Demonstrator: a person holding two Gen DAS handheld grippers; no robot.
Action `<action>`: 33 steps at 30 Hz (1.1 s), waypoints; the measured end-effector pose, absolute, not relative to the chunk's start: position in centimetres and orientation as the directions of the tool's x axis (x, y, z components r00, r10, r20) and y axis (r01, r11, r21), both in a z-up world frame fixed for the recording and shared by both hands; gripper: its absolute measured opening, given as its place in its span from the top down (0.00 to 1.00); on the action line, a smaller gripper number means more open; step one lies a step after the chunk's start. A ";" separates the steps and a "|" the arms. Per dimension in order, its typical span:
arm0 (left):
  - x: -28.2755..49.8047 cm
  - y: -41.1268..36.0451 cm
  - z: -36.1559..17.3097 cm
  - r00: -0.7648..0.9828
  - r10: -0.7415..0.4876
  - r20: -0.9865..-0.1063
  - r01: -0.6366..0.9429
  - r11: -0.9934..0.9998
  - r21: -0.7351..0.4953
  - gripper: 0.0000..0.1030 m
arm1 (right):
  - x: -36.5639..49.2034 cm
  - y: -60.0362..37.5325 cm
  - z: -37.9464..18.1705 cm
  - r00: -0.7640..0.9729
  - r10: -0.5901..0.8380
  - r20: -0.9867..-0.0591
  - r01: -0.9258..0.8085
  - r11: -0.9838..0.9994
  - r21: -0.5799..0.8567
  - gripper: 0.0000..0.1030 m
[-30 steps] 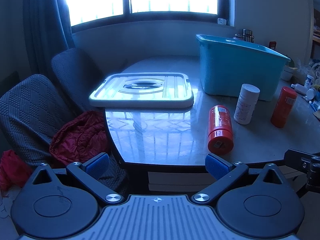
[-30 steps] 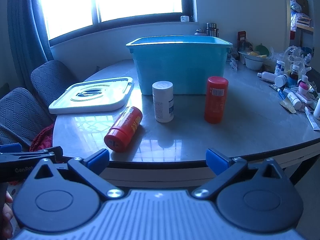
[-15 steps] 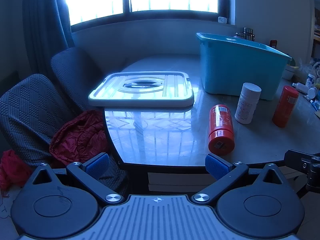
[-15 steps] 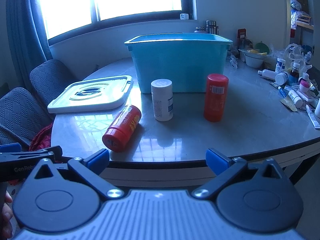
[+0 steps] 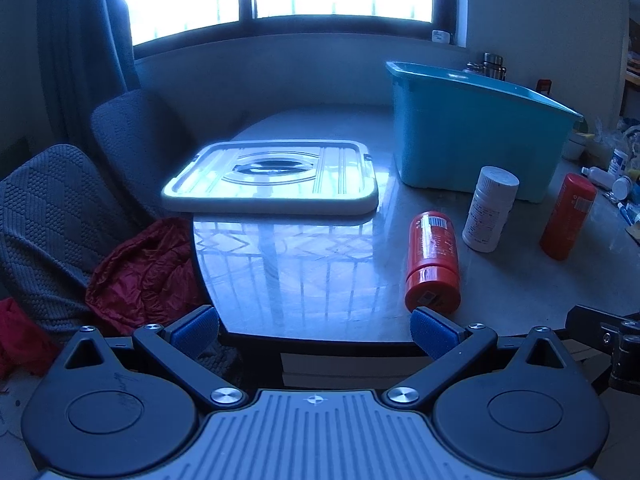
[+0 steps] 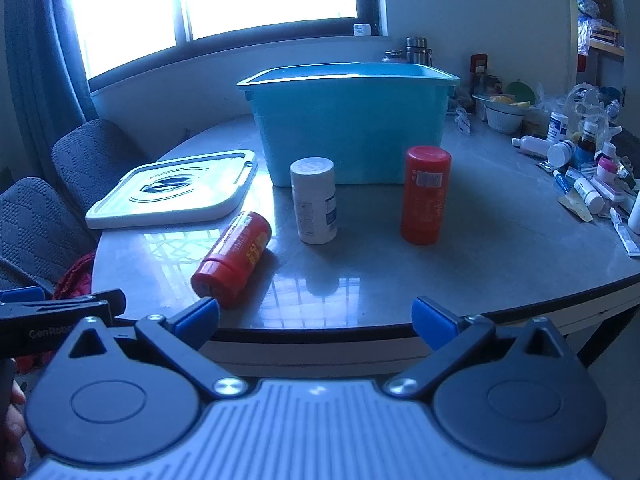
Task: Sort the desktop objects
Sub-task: 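Move the left tool to the lying red canister and close on it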
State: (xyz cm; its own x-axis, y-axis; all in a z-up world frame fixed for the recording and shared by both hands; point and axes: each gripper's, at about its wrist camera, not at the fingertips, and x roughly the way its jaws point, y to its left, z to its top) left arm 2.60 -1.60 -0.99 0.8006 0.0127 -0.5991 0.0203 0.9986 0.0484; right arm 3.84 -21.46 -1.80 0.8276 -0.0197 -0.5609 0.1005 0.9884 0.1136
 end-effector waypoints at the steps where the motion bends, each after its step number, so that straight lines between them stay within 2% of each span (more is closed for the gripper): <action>1: 2.8 -1.7 -1.0 0.800 0.011 -0.600 0.023 0.999 0.049 0.00 | 4.0 -21.5 -1.8 0.827 -0.021 -0.562 0.103 0.988 0.114 0.00; 33: 7.7 -7.9 -2.1 0.777 -0.089 -0.623 0.145 0.989 0.040 0.00 | 4.7 -25.4 -2.5 0.799 -0.117 -0.590 0.222 0.969 0.109 0.00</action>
